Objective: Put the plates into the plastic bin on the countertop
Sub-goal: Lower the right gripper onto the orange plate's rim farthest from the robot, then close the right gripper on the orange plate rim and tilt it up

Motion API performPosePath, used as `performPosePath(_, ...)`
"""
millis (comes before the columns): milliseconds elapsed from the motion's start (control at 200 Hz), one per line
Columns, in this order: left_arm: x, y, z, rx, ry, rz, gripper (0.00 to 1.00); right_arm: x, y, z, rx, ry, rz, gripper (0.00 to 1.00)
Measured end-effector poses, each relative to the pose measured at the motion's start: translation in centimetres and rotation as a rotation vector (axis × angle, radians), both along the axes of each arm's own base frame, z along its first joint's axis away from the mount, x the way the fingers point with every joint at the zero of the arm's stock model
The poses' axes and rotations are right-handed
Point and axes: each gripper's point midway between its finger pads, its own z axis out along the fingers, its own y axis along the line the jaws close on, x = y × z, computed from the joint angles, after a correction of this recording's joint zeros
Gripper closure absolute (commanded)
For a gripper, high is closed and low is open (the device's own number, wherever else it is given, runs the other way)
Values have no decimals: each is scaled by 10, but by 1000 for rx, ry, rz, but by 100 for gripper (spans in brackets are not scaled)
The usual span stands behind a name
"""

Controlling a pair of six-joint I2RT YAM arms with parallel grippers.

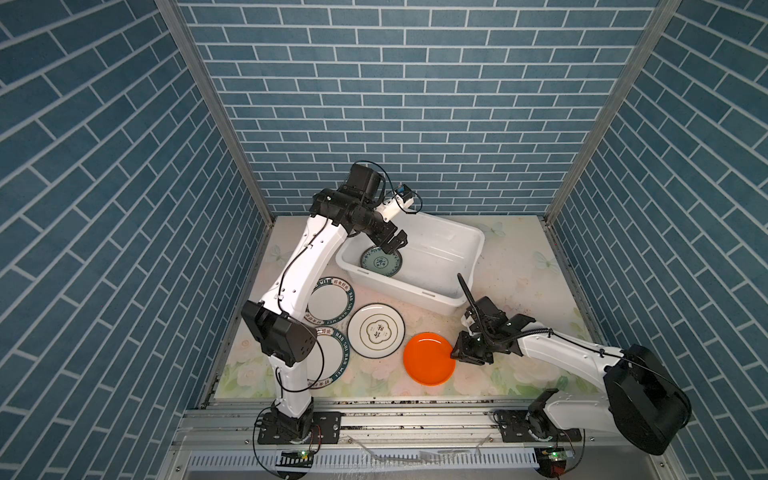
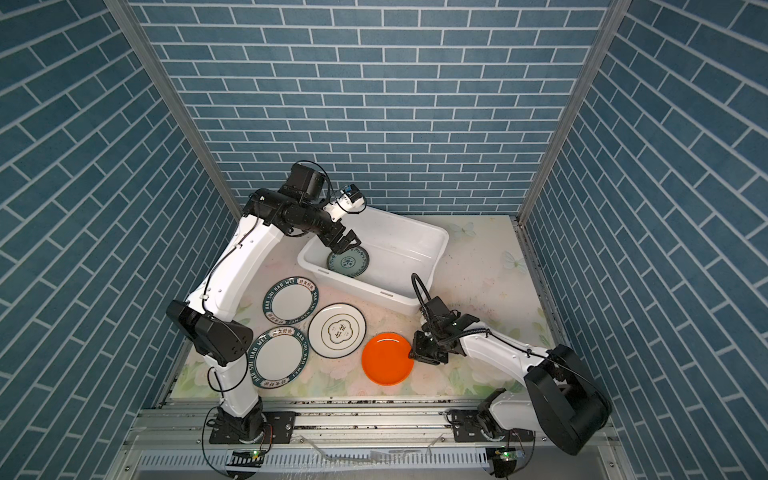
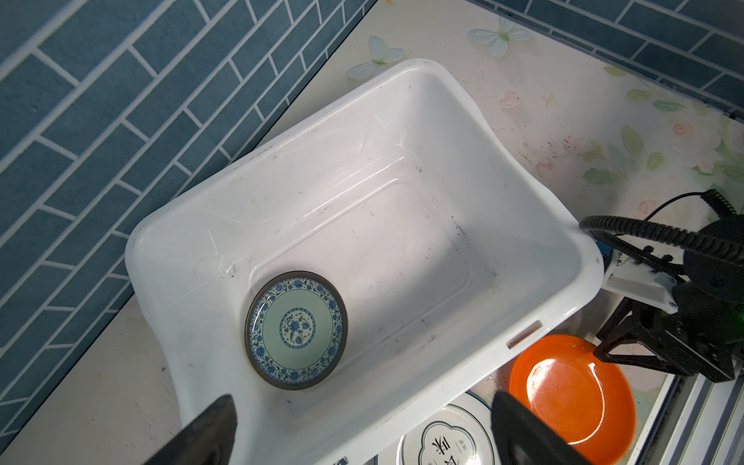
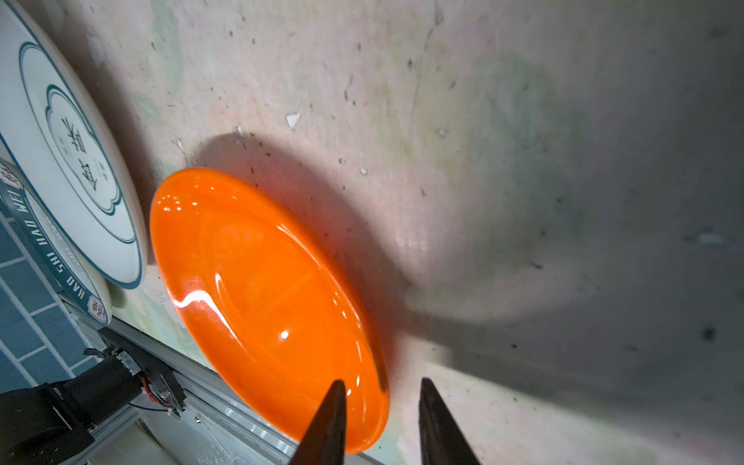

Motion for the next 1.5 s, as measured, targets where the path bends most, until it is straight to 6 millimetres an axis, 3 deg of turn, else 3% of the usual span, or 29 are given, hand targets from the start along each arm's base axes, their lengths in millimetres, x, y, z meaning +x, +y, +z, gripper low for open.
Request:
performPosePath(475,-1,2,-5,10,9,4,0,0,1,-12,-21,29,2,73)
performPosePath(1085,-3,3,-4,12,7,2,0,1,-3,-12,-41,17,-5,82)
performPosePath(1500,-4,4,-7,18,15,3,0,-4,-14,-10,-64,1,-16,80)
